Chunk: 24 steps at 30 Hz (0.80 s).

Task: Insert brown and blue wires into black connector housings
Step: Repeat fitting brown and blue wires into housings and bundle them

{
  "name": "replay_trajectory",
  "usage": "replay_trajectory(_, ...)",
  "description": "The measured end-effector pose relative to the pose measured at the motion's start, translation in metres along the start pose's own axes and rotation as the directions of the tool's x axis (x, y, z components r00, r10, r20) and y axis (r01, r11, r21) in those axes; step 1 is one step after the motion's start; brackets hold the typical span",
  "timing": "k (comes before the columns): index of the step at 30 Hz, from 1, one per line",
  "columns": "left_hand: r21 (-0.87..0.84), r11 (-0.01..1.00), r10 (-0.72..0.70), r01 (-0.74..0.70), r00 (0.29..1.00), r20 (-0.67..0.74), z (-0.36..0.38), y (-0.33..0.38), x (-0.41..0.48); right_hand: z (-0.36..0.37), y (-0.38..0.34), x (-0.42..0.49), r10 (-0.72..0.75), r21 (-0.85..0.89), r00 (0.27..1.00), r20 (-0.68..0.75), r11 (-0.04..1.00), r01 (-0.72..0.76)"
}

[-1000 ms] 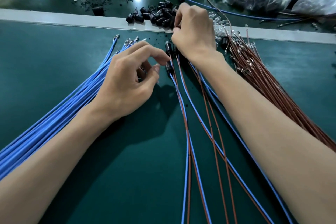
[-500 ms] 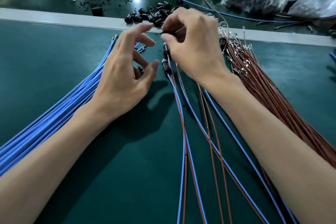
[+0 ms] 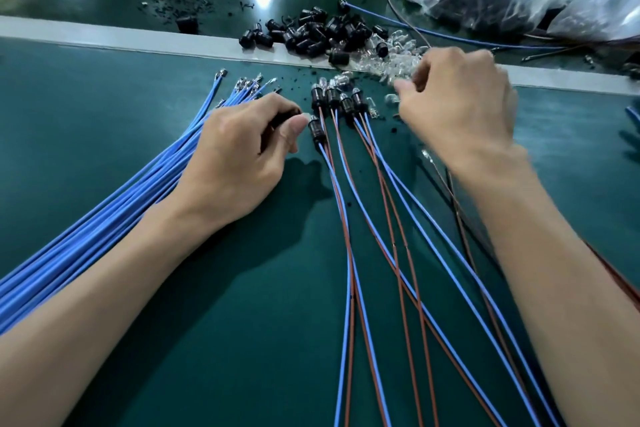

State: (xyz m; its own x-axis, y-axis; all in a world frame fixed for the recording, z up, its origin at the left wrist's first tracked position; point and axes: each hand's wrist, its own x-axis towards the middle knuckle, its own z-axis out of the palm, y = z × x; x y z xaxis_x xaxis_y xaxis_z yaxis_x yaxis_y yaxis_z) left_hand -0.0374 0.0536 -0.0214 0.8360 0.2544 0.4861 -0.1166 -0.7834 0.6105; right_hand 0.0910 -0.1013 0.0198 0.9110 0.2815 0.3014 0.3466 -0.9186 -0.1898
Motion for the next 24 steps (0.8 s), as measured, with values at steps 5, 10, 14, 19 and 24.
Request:
replay_trajectory(5,0.003,1.0,-0.003,0.003,1.0,0.009,0.0,0.001,0.001,0.013,-0.009,-0.004,-0.079,-0.026,0.986,0.149,0.996,0.084)
replay_trajectory(10,-0.005,1.0,0.001,-0.001,1.0,0.016,-0.001,0.003,0.0,0.02,-0.014,-0.01,-0.241,0.098,0.97,0.039,0.967,0.236)
replay_trajectory(14,-0.011,1.0,0.0,0.0,1.0,0.022,-0.002,0.004,0.0,0.014,-0.004,-0.011,-0.069,-0.082,0.998,0.001,0.994,0.069)
replay_trajectory(19,-0.018,1.0,-0.006,0.006,1.0,0.026,-0.001,0.004,0.0,0.016,0.002,-0.011,-0.1,-0.047,0.995,0.026,0.994,0.101)
replay_trajectory(24,-0.001,1.0,-0.007,0.007,1.0,0.017,-0.001,0.004,0.0,0.018,0.006,-0.007,-0.076,-0.038,0.997,-0.03,0.997,0.074)
